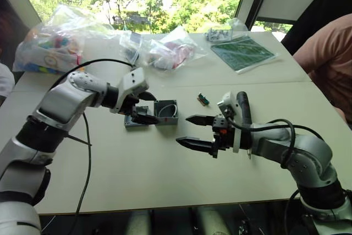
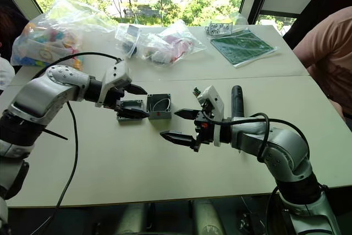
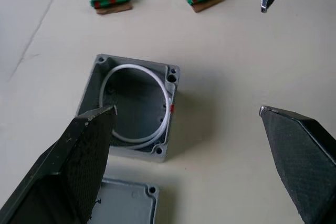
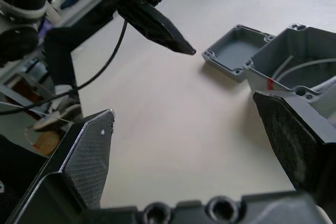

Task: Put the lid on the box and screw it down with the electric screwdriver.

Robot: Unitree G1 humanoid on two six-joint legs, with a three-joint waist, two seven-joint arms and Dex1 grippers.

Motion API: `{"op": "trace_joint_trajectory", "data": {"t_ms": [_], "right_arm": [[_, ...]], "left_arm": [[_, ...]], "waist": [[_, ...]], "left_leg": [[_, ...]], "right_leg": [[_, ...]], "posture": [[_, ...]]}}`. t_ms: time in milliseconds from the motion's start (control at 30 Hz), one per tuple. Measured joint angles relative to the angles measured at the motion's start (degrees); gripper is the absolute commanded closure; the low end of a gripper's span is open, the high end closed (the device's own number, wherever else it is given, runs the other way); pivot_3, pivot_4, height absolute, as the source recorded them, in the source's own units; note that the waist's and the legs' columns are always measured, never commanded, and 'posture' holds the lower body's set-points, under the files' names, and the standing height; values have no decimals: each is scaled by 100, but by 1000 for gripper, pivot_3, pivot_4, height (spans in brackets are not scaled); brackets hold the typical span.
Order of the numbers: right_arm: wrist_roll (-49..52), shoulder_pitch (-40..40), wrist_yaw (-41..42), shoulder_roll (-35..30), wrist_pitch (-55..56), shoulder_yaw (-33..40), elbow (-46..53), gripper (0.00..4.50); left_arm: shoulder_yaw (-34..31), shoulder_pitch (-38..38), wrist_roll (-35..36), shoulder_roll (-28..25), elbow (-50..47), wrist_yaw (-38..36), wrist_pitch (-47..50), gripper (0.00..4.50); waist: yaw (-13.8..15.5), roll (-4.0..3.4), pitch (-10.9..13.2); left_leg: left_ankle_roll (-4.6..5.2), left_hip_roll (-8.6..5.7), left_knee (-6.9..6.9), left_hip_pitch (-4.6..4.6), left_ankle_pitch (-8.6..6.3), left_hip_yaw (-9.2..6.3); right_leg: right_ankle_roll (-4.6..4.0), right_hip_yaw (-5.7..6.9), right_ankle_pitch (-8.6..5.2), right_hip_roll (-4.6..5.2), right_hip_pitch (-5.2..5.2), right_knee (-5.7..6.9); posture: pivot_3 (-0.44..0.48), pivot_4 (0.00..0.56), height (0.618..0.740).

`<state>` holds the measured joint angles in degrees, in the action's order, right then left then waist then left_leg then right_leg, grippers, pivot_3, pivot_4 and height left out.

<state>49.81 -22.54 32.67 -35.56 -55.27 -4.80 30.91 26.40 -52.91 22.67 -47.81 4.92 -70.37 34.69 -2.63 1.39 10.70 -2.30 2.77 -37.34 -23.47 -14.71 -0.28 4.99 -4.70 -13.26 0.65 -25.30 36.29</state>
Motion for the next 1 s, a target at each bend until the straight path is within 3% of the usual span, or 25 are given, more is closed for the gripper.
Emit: {"op": "trace_joint_trajectory", "data": {"t_ms": [67, 200, 300, 533, 667, 967, 1000], "right_arm": [[-135, 6, -47, 7, 15, -69, 26, 33], [-289, 305, -357, 186, 65, -97, 318, 33], [-348, 467, -552, 311, 69, -103, 479, 33], [-469, 571, -827, 474, 76, -109, 555, 33], [-484, 584, -968, 584, 76, -108, 625, 0], [-599, 680, -1154, 654, 76, -105, 722, 0], [-603, 681, -1161, 662, 77, -105, 729, 0]], "left_arm": [[133, -159, -278, 138, 360, -263, -251, 0], [492, -877, -1097, 1139, 2163, -680, -1050, 0], [670, -1059, -1524, 1604, 2999, -926, -1581, 0], [642, -1348, -2150, 1985, 4114, -1171, -2387, 0], [573, -1366, -2340, 2238, 4469, -1192, -2687, 957], [405, -1424, -2649, 2400, 4819, -1311, -3152, 4389], [375, -1453, -2695, 2410, 4853, -1308, -3189, 4474]], "waist": [[2, 0, 0], [126, 0, 0], [120, 0, 0], [68, 2, 1], [48, 2, 1], [20, 2, 1], [21, 2, 1]], "left_leg": [[1, 3, 2, 1, 0, -7], [2, 0, -19, 1, 0, -12], [8, 0, -58, -12, -3, 0], [9, -1, -73, -6, -3, -6], [9, -1, -73, -6, -3, -9], [9, -1, -73, -4, -4, -11], [9, -1, -73, -4, -4, -11]], "right_leg": [[7, 1, 3, -6, -6, 15], [-12, 8, -8, -3, -1, 32], [-14, -7, -7, -2, 0, 33], [-16, -7, -6, -2, 2, 68], [-14, -6, -7, -2, 0, 72], [-12, -6, -7, -3, 1, 78], [-12, -6, -7, -3, 1, 78]], "posture": [[0, 150, 740], [0, 150, 740], [0, 150, 740], [0, 150, 740], [0, 150, 740], [0, 150, 740], [0, 150, 740]]}}
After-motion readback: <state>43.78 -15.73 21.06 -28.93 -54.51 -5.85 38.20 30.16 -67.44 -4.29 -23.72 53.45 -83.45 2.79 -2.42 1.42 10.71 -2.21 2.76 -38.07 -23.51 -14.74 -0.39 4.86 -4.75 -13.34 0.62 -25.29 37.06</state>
